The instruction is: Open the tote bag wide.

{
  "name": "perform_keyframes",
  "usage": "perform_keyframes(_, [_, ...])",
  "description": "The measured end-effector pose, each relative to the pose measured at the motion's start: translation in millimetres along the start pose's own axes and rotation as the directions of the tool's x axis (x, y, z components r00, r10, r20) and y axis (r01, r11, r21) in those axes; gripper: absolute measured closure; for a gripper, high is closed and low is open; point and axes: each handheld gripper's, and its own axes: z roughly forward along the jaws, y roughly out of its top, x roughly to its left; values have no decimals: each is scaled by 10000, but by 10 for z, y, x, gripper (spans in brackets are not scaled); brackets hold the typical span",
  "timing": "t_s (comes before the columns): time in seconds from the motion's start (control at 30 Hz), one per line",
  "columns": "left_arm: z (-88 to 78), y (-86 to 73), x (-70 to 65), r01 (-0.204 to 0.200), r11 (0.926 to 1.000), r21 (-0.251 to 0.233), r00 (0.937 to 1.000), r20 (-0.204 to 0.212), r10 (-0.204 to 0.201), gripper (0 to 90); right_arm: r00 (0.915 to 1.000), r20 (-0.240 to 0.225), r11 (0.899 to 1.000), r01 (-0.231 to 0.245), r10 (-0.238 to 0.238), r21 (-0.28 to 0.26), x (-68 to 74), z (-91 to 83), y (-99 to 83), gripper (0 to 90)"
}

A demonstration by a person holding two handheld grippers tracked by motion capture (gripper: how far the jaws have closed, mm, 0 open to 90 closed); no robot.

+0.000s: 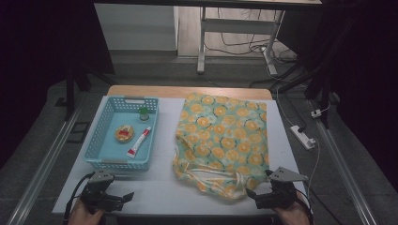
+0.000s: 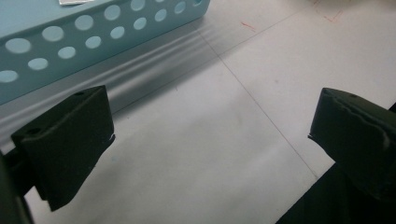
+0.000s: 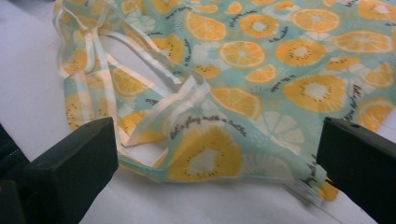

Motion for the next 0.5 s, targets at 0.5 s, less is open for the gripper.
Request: perform_keyframes(0.5, [3, 2, 5, 13, 10000, 48, 10000, 19, -13, 0, 9973, -674, 9995, 300, -291, 130, 108, 127, 159, 0])
